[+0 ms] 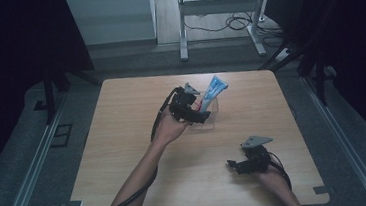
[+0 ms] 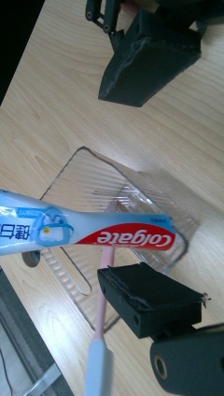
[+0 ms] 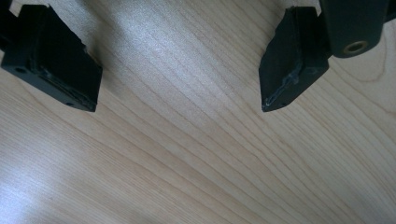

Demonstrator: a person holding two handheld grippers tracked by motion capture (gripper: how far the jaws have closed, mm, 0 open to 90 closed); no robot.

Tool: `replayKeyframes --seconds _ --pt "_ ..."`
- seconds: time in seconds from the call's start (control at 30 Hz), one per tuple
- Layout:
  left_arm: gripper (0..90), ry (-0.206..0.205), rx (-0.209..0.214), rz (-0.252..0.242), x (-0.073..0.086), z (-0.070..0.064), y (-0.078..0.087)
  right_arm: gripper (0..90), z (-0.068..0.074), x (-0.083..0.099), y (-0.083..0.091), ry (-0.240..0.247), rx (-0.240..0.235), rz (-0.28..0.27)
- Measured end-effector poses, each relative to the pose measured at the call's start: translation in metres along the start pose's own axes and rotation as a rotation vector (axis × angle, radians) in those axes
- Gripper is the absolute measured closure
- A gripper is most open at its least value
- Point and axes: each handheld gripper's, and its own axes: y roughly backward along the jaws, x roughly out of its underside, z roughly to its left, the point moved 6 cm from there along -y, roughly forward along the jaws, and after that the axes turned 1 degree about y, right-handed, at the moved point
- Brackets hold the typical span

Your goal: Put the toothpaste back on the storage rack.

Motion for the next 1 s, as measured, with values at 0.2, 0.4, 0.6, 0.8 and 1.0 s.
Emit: replayKeyframes --seconds 0.2,0.4,0.6,0.8,1.0 --pt "13.3 0.01 -0.005 -0.011 0.01 0.0 0.008 12.9 0.0 0.0 0.0 0.0 0.0 0.0" --pt "13.2 0.005 -0.011 -0.019 0.023 0.0 0.013 12.9 0.0 0.0 0.0 -0.001 0.0 -0.001" --pt "13.1 -0.008 -0.024 -0.021 0.035 -0.003 0.017 12.9 0.0 0.0 0.0 -0.001 0.0 -0.001" --pt "13.1 -0.017 -0.035 -0.028 0.049 -0.005 0.023 12.9 0.0 0.0 0.0 -0.002 0.0 -0.002" --pt "13.2 -0.015 -0.046 -0.027 0.062 -0.005 0.027 12.9 0.0 0.0 0.0 -0.001 0.0 -0.002"
